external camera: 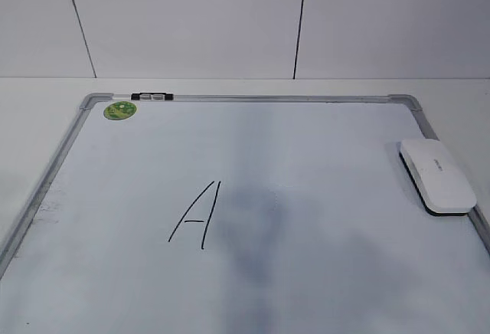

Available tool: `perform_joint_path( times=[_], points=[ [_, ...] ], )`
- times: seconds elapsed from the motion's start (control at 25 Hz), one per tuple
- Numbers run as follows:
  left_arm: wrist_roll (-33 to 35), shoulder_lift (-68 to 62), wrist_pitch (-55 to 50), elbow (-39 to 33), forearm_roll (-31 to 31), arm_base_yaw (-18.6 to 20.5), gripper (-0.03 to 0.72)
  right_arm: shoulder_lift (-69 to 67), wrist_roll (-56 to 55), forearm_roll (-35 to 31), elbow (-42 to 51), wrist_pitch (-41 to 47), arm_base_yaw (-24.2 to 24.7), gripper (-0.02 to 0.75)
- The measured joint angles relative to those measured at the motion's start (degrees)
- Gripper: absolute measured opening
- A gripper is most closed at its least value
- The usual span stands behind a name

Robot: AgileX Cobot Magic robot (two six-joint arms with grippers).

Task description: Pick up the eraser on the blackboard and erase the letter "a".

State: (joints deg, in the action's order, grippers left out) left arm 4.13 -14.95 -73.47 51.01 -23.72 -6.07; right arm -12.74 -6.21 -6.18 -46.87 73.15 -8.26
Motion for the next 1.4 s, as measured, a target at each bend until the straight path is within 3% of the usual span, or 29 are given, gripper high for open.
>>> perform_joint_path(
  times=[0.48,0.84,1.4],
  points=[
    [0.0,4.3,0.0,-9.22,14.53,-4.98,0.235,6.3,0.0,8.71,10.53,0.0,0.0,0.54],
    [0.0,4.3,1.28,-18.76,16.95,-8.26,0.235,6.3,0.0,12.72,14.04,0.0,0.0,0.54],
    [0.0,4.3,9.51,-21.87,18.88,-8.62,0.235,6.3,0.0,15.92,14.26,-2.59,0.0,0.54]
  ],
)
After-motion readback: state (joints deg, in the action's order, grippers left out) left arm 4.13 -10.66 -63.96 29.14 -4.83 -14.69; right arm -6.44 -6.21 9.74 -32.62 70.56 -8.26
